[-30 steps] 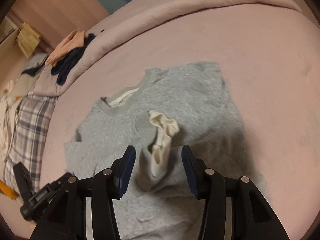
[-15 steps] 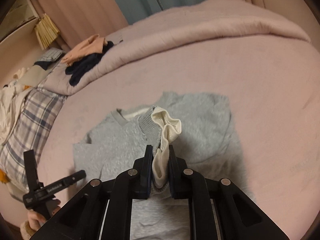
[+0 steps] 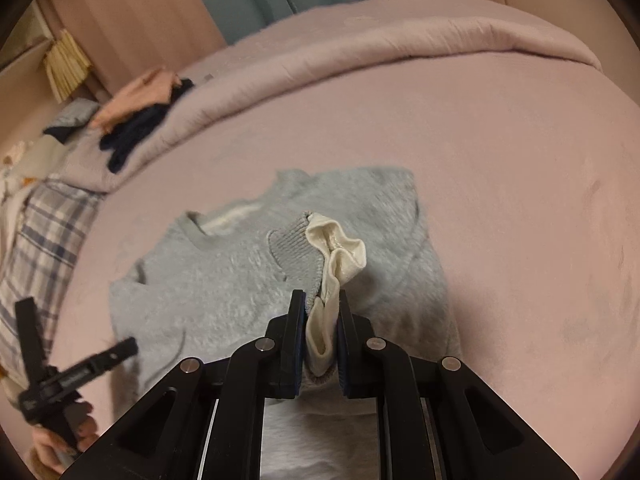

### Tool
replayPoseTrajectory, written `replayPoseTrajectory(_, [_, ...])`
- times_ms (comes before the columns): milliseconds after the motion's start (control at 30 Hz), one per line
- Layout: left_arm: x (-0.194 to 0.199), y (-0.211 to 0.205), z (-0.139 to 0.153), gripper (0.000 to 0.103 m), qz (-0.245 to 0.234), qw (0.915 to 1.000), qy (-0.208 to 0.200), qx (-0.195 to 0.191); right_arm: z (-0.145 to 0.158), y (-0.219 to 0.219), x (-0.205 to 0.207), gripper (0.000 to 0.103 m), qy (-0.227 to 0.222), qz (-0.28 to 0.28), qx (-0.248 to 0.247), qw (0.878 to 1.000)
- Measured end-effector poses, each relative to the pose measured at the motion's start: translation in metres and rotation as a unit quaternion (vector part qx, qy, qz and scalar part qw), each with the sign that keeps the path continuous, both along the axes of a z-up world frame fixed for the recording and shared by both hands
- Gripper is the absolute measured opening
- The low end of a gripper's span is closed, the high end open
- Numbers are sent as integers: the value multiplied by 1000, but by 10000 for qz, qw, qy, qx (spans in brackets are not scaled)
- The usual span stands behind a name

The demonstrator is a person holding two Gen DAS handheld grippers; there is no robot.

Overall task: Fold small clothes
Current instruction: 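Lay the grey cuff flat on the shirt front and open the right tool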

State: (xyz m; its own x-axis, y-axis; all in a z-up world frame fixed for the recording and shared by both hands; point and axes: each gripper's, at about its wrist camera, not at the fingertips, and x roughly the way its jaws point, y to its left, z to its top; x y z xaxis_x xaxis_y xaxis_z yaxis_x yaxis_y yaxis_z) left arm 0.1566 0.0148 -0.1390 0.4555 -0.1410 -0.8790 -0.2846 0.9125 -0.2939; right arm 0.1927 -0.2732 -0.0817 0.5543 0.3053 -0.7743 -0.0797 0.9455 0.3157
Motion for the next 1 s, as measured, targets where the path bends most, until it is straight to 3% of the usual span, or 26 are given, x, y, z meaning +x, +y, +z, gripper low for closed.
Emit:
replayPoseTrajectory(167, [0,-8,-5,87,-16,9997,-59,230,-23,-1,8,14,344,-43,-220,9992])
replayPoseTrajectory(333, [2,-7,-10,91,-3,9998,-74,173,-31,-4,13,14,452,-65,-254,9986])
replayPoseTrajectory(733, [-4,-12,-14,96,107,9990,-241,360,-38,-14,8,14,321,-63,-47,9995])
replayPoseTrajectory(867, [-6,-13,-15,98,143,9987,-290,404,-39,-8,1,15,27,13,-322,9995])
replayPoseTrajectory(1000, [-4,-11,-14,98,147,9991,-205,352,-37,-8,3,15,41,104,-376,9992])
